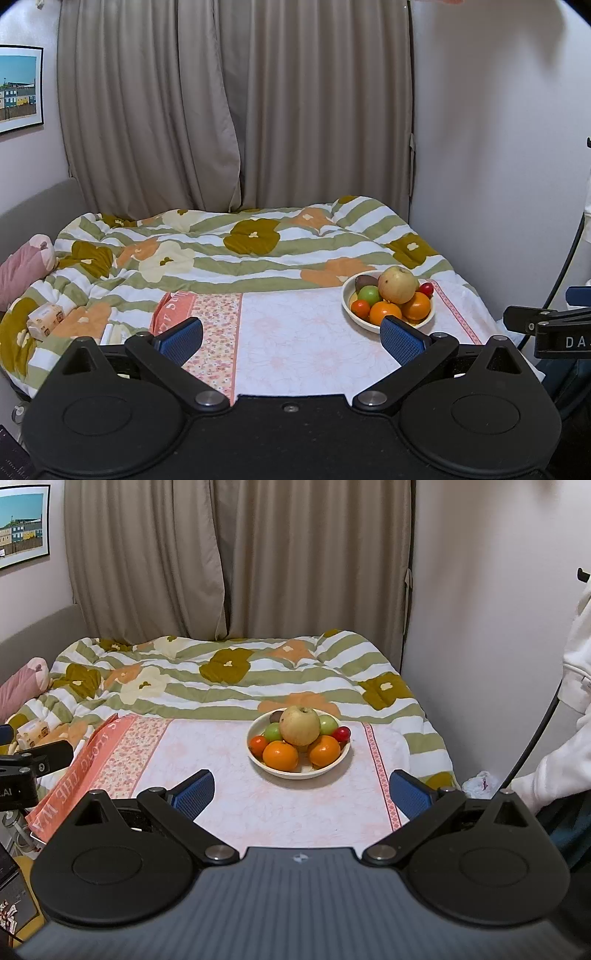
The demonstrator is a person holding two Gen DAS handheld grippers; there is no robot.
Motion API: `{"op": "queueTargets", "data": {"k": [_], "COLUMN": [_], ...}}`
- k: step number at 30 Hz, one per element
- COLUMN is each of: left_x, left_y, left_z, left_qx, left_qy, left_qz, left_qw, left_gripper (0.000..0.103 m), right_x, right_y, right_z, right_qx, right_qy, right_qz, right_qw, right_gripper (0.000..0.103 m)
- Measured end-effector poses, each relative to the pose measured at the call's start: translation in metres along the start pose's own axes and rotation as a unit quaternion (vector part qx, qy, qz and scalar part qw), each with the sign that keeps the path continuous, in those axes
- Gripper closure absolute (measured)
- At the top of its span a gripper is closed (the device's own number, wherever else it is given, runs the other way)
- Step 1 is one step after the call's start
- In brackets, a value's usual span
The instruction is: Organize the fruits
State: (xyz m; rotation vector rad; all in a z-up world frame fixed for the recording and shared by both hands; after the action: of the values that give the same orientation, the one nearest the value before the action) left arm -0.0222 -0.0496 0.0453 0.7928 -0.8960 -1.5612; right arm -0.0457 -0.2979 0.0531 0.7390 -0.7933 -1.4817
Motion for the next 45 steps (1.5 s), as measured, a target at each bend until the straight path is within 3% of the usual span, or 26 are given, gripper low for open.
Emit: {"op": "queueTargets", "data": {"k": [45], "left_x": [-0.008], "left_y": [-0.002], "left_z": [-0.019], "left_qx": [-0.020], "left_qy": [0.011], "left_qz": [0.004], "left_qw": [0.9997], "left_gripper": [0.000], "right_x": [-0.018], "right_y": [-0.005], "right_z": [-0.025], "right_qx": [-0.029], "right_qy": [0.004], "right_qz": [-0.013], "right_qw": [0.999], "right_gripper": [0.000]}}
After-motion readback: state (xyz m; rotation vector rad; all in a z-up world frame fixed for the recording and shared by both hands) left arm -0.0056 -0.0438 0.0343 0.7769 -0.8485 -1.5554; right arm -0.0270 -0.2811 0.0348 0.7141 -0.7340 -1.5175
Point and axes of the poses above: each gripper's, at about its wrist camera, not at the fingertips, and z roughly against the way its jaws point, x to its right, y to its top, the point moved 3 cm from there along -z, roughly the way its jaws point, and after that the axes turned 3 degrees about -y, right-handed, at the moved point
